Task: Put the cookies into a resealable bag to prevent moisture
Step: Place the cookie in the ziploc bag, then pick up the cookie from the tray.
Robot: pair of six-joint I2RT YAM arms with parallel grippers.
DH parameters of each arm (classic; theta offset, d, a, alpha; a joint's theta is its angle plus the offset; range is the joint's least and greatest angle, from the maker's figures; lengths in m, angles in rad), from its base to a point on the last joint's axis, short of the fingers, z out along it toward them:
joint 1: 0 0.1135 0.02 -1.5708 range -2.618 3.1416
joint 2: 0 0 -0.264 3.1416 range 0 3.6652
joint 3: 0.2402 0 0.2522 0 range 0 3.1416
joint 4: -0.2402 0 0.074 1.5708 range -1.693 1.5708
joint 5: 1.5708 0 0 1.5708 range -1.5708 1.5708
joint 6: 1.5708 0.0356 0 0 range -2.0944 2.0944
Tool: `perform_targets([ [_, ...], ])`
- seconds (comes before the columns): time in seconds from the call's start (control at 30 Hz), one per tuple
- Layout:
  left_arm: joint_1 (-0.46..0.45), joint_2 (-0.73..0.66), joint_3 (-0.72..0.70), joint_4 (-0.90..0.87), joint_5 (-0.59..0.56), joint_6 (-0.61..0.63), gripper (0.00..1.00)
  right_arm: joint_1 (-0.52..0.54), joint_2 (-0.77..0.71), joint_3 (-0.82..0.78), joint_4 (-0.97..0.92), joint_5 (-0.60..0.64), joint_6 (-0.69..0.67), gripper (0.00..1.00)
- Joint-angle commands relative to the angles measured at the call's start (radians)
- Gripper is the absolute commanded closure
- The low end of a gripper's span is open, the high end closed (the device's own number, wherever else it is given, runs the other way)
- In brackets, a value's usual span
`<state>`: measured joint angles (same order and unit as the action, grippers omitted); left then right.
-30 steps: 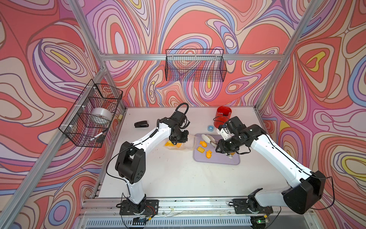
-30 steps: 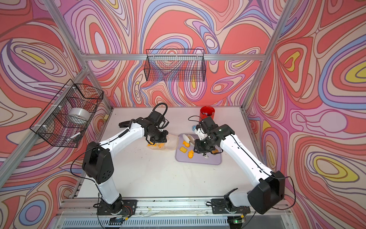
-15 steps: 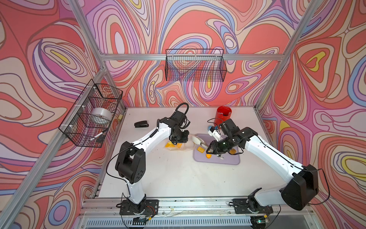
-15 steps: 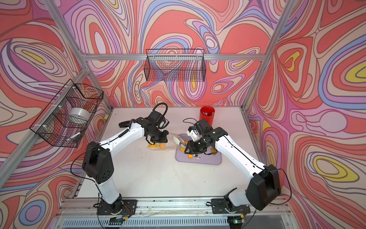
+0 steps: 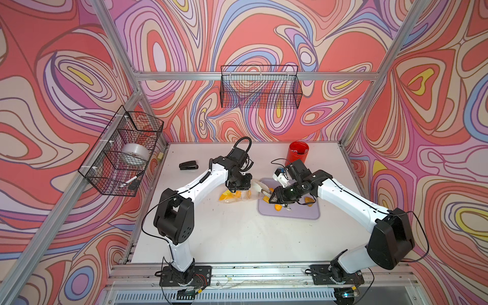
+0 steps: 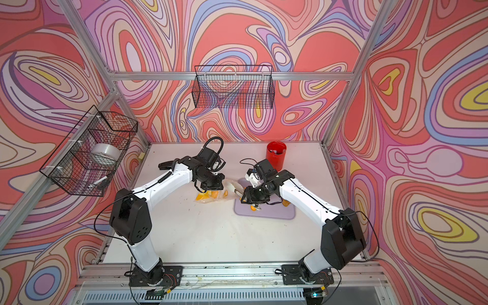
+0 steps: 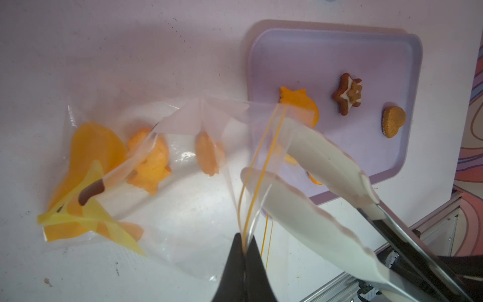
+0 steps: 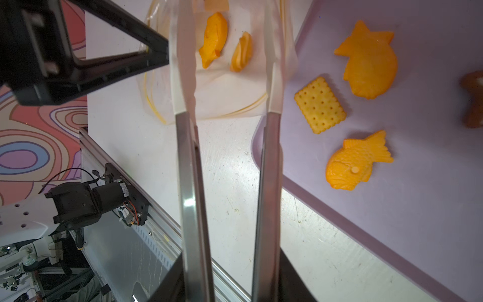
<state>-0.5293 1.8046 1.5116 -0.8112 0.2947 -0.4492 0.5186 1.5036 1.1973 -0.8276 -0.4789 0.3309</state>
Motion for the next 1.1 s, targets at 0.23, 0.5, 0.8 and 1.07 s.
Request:
perform_targets([
  [0.23, 0.003, 0.031, 0.044, -0.032, -0.069, -0.018, 1.0, 0.004, -0.126, 0.055, -0.098, 0.077, -0.078, 0.58],
  [0.5, 0.006, 0.054, 0.05, -0.035, -0.085, -0.031, 1.0, 0.005, -0.207, 0.109, -0.394, 0.278, -0.138, 0.58],
  [0.8, 0.005, 0.029, 0.043, -0.026, -0.079, -0.028, 1.0, 0.012, -0.159, 0.064, -0.449, 0.41, -0.06, 0.56],
  [1.07, 0.005, 0.005, 0.014, -0.019, -0.086, -0.026, 1.0, 0.075, -0.051, 0.038, -0.397, 0.417, 0.069, 0.53],
])
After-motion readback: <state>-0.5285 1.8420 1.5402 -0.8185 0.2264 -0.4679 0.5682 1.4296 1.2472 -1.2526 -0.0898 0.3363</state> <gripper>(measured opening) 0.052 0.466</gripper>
